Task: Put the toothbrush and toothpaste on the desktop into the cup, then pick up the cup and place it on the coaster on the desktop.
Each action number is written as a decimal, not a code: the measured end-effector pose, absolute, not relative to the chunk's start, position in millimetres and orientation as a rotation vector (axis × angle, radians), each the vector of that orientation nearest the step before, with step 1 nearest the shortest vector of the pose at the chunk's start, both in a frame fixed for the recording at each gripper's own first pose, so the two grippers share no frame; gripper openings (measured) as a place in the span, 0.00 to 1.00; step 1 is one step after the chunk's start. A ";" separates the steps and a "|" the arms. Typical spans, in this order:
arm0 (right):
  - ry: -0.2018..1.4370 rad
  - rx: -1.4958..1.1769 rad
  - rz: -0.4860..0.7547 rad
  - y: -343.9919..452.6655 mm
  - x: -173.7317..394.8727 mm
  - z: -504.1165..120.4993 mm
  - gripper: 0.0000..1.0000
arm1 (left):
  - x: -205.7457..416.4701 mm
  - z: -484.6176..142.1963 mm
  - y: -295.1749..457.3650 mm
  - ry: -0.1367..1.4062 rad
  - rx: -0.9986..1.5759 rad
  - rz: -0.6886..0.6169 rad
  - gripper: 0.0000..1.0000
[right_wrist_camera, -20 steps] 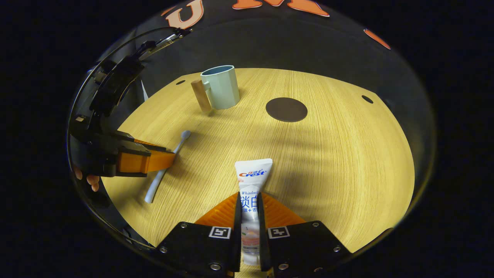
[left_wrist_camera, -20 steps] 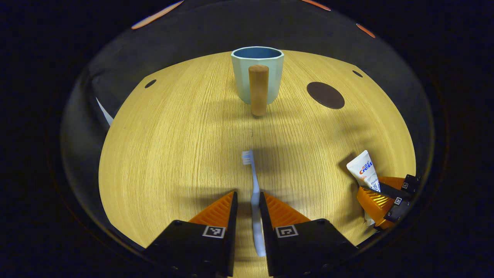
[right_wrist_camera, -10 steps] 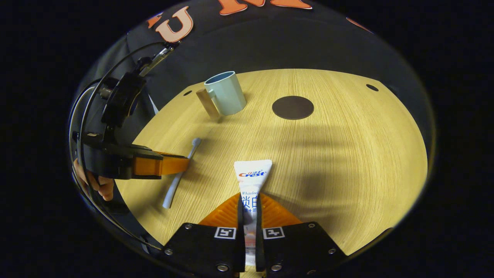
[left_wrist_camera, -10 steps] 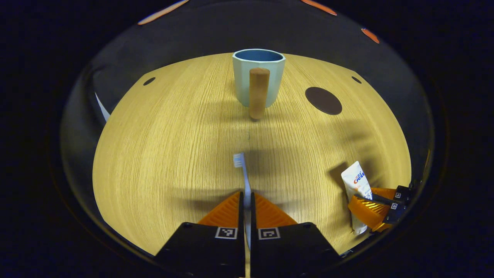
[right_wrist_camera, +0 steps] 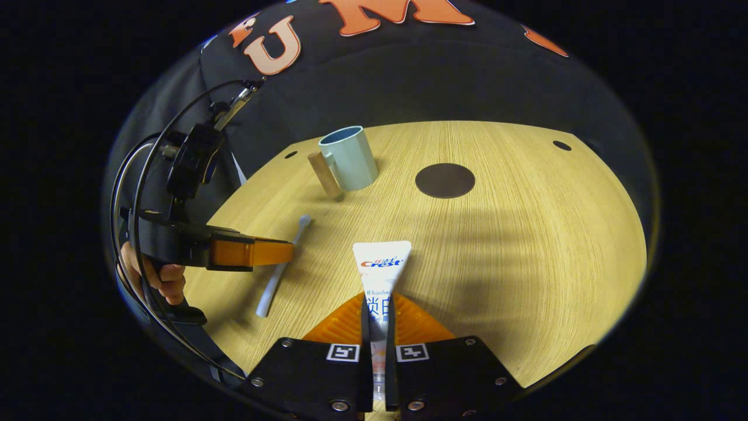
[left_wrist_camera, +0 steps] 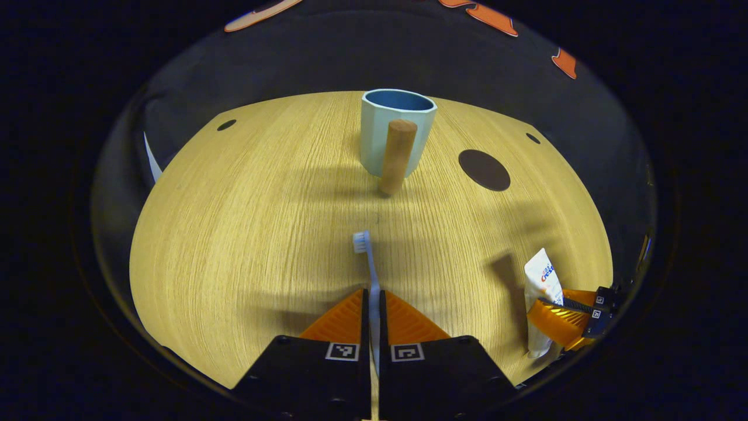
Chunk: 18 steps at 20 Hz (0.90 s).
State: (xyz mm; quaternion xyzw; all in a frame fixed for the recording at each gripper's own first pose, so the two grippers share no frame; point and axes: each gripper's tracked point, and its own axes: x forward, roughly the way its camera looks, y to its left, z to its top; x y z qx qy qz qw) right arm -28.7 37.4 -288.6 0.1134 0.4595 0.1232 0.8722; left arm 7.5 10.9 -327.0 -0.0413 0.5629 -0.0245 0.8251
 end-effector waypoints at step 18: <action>0.662 0.260 0.156 -9.8 9.8 -199.9 0.08 | 137.2 -207.7 188.0 0.668 -0.060 0.018 0.05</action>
